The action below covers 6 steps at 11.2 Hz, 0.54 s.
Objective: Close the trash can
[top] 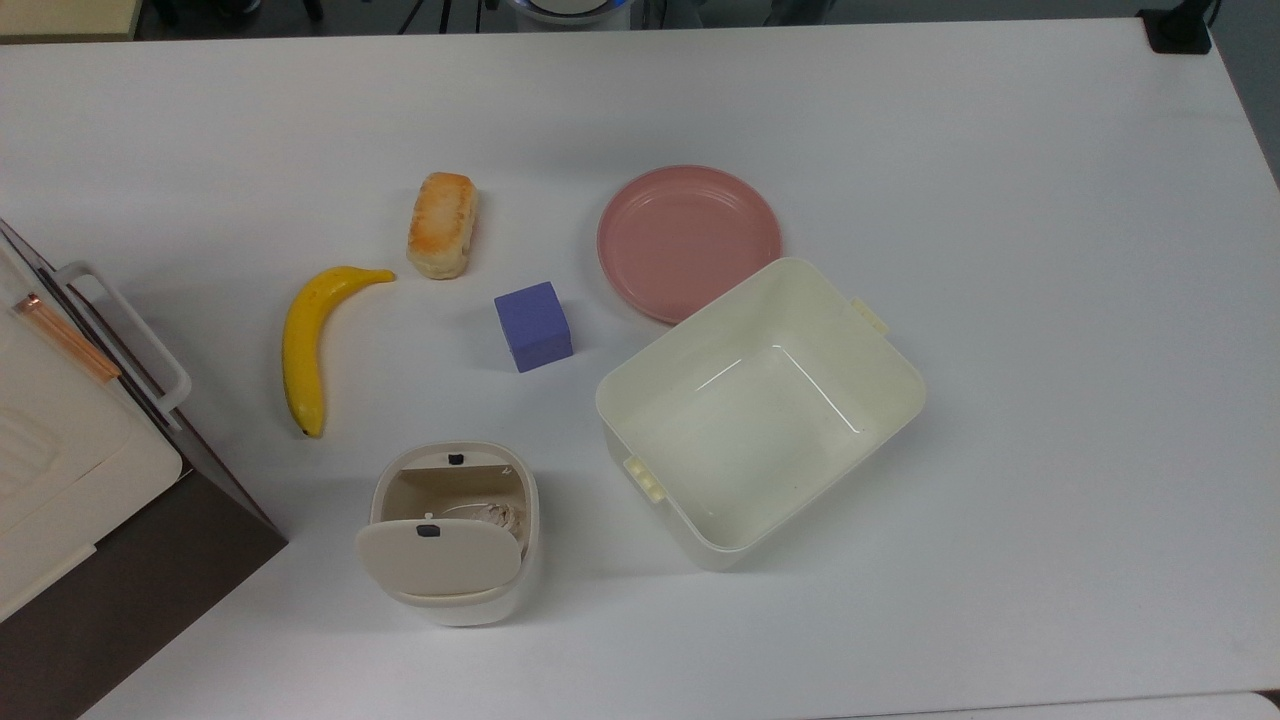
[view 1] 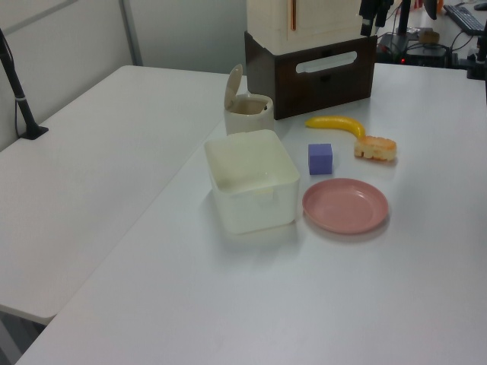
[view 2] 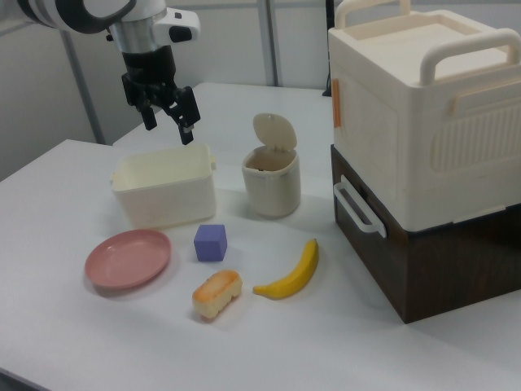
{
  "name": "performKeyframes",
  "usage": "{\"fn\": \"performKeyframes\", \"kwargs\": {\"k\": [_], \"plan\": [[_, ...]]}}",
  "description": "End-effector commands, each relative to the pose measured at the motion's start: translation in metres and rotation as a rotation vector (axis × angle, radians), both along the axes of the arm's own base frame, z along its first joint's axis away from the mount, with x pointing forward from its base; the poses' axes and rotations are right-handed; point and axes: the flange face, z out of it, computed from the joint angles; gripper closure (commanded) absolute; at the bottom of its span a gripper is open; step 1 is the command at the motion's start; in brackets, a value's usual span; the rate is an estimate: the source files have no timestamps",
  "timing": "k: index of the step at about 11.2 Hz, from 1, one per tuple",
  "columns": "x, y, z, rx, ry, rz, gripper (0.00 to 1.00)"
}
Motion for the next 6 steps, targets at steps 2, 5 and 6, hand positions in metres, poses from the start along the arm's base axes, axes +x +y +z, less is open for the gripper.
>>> {"fn": "performKeyframes", "kwargs": {"k": [2, 5, 6], "plan": [[-0.007, 0.008, -0.001, -0.009, 0.008, 0.172, 0.00], [-0.011, 0.000, -0.001, -0.018, 0.028, 0.178, 0.00], [-0.013, -0.004, -0.001, -0.016, 0.038, 0.169, 0.00]]}}
